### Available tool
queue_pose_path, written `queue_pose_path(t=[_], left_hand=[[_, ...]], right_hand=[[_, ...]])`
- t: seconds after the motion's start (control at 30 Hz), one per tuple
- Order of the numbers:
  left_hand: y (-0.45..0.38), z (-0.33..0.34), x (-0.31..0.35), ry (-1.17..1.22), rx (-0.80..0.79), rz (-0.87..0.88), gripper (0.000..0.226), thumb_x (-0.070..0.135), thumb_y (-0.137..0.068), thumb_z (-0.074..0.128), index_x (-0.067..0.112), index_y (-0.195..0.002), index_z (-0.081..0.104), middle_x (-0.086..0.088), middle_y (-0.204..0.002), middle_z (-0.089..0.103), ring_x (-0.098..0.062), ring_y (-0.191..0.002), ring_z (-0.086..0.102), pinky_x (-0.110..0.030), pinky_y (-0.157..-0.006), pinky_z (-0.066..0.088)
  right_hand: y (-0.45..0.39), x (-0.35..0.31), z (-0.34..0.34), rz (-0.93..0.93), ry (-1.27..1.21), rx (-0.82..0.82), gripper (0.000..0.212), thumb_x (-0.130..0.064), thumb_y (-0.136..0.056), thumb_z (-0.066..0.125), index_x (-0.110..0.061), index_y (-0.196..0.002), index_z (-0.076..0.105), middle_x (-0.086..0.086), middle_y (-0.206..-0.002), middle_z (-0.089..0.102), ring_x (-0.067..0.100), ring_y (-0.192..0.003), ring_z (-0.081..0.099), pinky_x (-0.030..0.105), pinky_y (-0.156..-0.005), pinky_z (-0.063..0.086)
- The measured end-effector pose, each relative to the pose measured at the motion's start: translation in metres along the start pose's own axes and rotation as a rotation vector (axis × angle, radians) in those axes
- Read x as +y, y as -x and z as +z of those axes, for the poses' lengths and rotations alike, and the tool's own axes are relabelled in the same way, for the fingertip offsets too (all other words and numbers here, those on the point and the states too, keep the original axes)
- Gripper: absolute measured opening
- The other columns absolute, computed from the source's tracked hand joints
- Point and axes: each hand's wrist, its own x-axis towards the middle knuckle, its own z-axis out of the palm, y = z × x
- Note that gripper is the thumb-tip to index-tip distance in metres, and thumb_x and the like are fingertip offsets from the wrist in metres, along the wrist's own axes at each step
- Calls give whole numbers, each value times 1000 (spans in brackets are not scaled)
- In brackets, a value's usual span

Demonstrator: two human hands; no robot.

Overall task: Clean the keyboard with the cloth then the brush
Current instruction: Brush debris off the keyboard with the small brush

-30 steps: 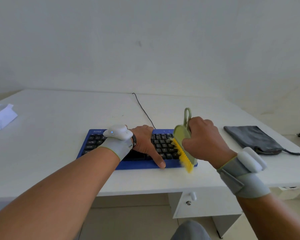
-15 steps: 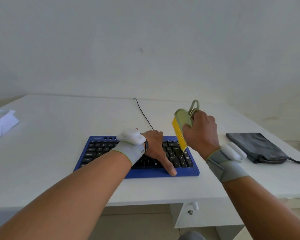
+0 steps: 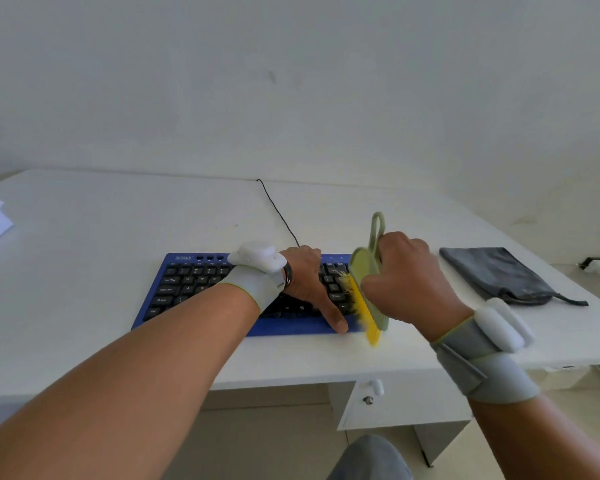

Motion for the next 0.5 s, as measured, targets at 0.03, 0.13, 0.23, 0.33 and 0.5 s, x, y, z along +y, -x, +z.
queue_pose_path(t=[0.03, 0.13, 0.23, 0.33, 0.5], left_hand=[[0, 0, -1, 3, 6, 2, 122, 79, -40, 81, 19, -138, 41, 3, -140, 48, -22, -126, 49, -46, -103, 33], [-1, 0, -1, 1, -9, -4, 119, 81, -38, 80, 19, -133, 43, 4, -136, 50, -22, -123, 50, -48, -104, 32], [0, -2, 0, -22, -33, -8, 132, 81, -43, 79, 14, -148, 31, 1, -149, 41, -23, -135, 42, -49, -110, 30], [1, -3, 0, -26, -34, -4, 136, 80, -45, 79, 14, -151, 26, 2, -154, 36, -22, -139, 38, -48, -111, 29], [-2, 1, 1, -1, -32, -10, 132, 80, -39, 80, 18, -146, 34, 5, -147, 45, -20, -133, 45, -45, -108, 31]], right_hand=[[-1, 0, -5, -3, 3, -1, 26, -10, -75, 56, -16, -67, 32, 4, -74, 37, 23, -63, 39, 27, -49, 23], [-10, 2, -17, 11, -11, 87, 24, -11, -74, 59, -13, -68, 36, 5, -70, 40, 21, -60, 38, 27, -49, 21], [-32, 2, -7, 27, -77, 213, 23, -12, -78, 56, -12, -69, 35, 8, -73, 44, 28, -65, 43, 28, -53, 25], [-53, 3, 17, 66, -97, 245, 12, -11, -80, 51, -10, -80, 39, 16, -86, 51, 36, -79, 48, 35, -64, 32], [-53, 13, 30, 65, -69, 152, 12, -9, -79, 51, -9, -82, 39, 15, -88, 48, 35, -80, 44, 34, -65, 31]])
